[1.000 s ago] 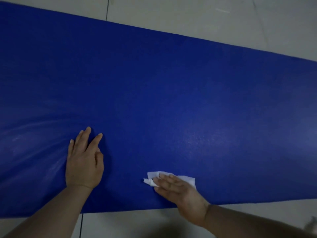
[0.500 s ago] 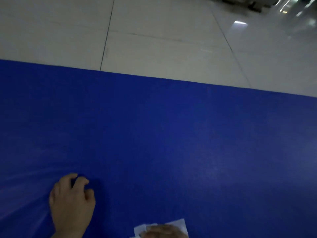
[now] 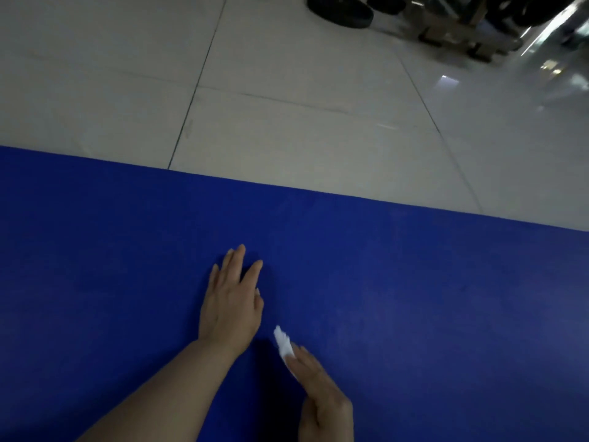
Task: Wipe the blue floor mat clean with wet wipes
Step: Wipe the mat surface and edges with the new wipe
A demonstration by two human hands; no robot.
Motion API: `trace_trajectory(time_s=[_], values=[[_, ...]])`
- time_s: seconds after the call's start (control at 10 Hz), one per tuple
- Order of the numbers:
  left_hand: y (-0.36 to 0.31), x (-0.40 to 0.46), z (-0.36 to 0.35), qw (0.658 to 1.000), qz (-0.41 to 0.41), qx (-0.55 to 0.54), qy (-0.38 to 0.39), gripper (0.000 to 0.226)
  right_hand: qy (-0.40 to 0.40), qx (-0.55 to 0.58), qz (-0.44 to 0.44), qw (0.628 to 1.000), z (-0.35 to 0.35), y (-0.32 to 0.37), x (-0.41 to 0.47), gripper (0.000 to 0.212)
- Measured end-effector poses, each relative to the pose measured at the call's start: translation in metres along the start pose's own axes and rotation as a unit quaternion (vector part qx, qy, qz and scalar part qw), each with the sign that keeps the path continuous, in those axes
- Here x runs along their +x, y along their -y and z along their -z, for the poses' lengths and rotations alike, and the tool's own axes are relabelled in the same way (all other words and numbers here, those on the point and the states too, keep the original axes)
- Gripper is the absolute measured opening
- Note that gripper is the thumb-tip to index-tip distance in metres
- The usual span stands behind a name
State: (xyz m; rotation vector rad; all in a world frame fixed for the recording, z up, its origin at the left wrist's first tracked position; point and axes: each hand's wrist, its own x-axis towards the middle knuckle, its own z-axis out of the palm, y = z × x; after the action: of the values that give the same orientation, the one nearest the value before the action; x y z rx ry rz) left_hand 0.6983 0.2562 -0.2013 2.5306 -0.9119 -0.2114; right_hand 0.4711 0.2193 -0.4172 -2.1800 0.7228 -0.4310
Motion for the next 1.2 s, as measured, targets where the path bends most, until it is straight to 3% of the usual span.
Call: trace_trajectory(time_s=[0.1, 0.2, 0.3, 0.4, 0.5, 0.6, 0.7, 0.8, 0.9, 1.0, 1.1, 1.2], values=[[0.000, 0.021, -0.012, 0.997, 0.029, 0.067, 0.006, 0.050, -0.035, -0.009, 0.107, 0.994, 0.139, 0.215, 0.121, 0.095], [0.005, 0.024, -0.023, 0.994, 0.034, 0.107, 0.005, 0.056, -0.065, -0.045, 0.059, 0.995, 0.122, 0.193, 0.167, 0.080], [0.006, 0.023, -0.022, 0.993, 0.036, 0.111, 0.017, 0.056, -0.036, -0.083, 0.050, 0.995, 0.128, 0.197, 0.224, 0.068], [0.005, 0.024, -0.024, 0.992, 0.036, 0.122, -0.001, 0.055, 0.041, -0.233, 0.010, 0.972, 0.123, 0.198, 0.288, 0.086], [0.005, 0.026, -0.025, 0.992, 0.032, 0.118, -0.020, 0.054, 0.110, -0.286, 0.049, 0.950, 0.108, 0.180, 0.324, 0.058], [0.007, 0.027, -0.025, 0.993, 0.026, 0.112, -0.025, 0.055, 0.153, -0.330, 0.082, 0.928, 0.106, 0.151, 0.335, 0.054], [0.008, 0.028, -0.026, 0.993, 0.028, 0.115, -0.021, 0.056, 0.151, -0.348, 0.098, 0.920, 0.131, 0.130, 0.333, 0.054], [0.007, 0.029, -0.027, 0.992, 0.024, 0.119, -0.033, 0.057, 0.144, -0.323, 0.038, 0.935, 0.170, 0.109, 0.332, 0.067], [0.005, 0.030, -0.026, 0.992, 0.019, 0.124, -0.028, 0.057, 0.072, -0.299, -0.066, 0.949, 0.204, 0.090, 0.335, 0.088], [0.007, 0.031, -0.028, 0.991, -0.012, 0.135, -0.024, 0.057, 0.017, -0.277, -0.122, 0.953, 0.207, 0.084, 0.337, 0.089], [0.007, 0.055, -0.023, 0.990, -0.071, 0.122, -0.021, 0.033, 0.033, -0.257, -0.105, 0.960, 0.204, 0.078, 0.339, 0.085], [0.001, 0.097, -0.021, 0.998, -0.039, 0.055, -0.019, 0.028, 0.017, -0.221, -0.104, 0.969, 0.208, 0.071, 0.341, 0.073]])
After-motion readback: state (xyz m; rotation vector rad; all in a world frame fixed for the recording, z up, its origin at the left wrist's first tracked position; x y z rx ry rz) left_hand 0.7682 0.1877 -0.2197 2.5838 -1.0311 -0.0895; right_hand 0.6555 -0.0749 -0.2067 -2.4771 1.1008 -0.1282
